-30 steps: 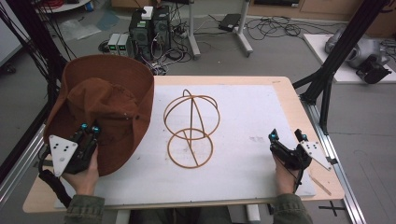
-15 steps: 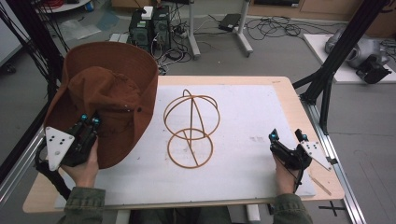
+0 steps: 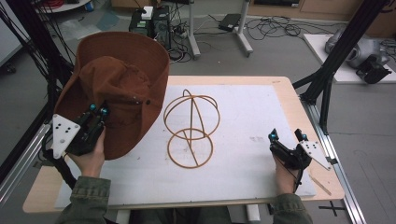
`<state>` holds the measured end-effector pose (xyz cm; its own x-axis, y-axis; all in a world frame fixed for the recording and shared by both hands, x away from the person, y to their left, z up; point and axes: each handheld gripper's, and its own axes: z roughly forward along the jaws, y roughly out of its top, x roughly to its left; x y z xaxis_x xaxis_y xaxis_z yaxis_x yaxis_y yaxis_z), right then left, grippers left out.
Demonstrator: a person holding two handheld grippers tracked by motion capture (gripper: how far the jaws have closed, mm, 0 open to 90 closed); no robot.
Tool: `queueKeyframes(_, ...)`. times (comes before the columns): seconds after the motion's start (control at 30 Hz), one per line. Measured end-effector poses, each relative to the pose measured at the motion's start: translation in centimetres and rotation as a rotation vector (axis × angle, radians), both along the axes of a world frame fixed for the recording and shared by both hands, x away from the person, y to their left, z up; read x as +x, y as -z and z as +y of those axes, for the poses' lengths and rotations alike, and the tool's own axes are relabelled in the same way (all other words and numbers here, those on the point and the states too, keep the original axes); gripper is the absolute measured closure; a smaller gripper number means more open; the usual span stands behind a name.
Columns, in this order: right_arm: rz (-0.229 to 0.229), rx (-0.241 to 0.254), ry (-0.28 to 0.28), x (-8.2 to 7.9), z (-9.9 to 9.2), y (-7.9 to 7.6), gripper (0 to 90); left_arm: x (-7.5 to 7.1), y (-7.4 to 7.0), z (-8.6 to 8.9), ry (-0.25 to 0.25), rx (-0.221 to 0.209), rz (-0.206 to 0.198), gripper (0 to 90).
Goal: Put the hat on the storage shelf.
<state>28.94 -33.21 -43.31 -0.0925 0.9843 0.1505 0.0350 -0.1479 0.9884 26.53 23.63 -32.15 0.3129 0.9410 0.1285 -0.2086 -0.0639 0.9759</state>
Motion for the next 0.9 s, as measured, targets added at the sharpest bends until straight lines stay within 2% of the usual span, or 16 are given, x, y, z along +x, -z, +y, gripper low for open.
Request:
queueKeyframes(0.17,-0.001,-0.001,-0.001,0.0,0.0,0.0,8.4,0.4,-0.8,-0.5,0.036,-0.009,-0.011,86.5)
queueKeyframes(0.33,-0.003,-0.004,-0.002,0.0,0.0,0.0,8.4,0.6,-1.6,-1.0,0.093,-0.006,-0.024,86.5)
queueKeyframes(0.5,-0.005,-0.011,-0.004,0.1,0.0,0.0,8.4,0.9,-2.3,-1.5,0.162,-0.034,-0.033,86.5)
queueKeyframes(0.9,-0.004,-0.004,-0.009,0.0,0.1,0.0,8.4,1.8,-3.5,-3.3,0.293,-0.027,-0.035,86.4)
